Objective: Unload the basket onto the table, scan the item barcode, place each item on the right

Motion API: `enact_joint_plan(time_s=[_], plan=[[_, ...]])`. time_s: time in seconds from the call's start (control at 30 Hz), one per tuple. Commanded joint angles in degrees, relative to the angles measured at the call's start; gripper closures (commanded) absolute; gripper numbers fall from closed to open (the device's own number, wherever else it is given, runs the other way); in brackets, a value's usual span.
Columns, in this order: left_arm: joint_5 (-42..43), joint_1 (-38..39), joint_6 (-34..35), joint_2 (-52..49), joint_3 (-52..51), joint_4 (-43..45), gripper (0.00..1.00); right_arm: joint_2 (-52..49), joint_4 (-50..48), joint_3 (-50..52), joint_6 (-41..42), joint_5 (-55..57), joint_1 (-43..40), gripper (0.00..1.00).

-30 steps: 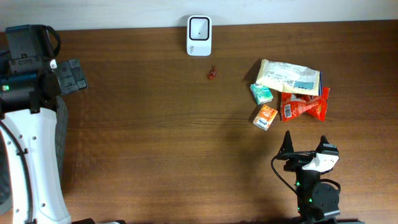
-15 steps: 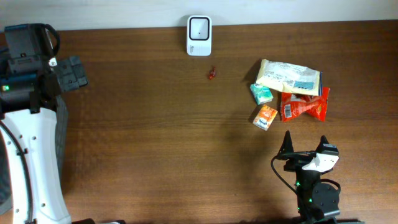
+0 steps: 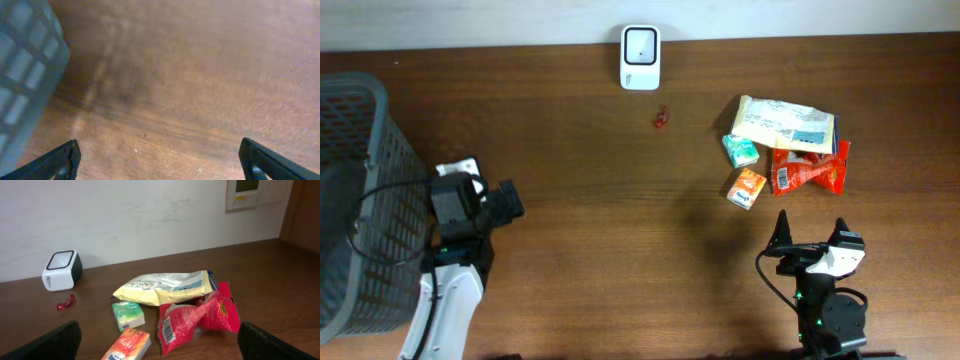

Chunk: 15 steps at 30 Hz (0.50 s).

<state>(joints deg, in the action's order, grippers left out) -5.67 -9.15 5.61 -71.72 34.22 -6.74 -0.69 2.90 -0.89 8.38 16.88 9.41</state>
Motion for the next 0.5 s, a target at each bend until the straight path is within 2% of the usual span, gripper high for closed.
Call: enact_joint_plan(time_s=[0.0,0.47], plan=[[1.2,0.0,-0.1,0.5,-2.0,0.6,0.01,0.5,-0.1,0.6,-0.4,0.1,0.0,0.01],[1.6,0.0,-0.1,0.5,-2.0,0.4,0.01,0.5,-0.1,0.6,-0.4,0.1,0.0,0.01]])
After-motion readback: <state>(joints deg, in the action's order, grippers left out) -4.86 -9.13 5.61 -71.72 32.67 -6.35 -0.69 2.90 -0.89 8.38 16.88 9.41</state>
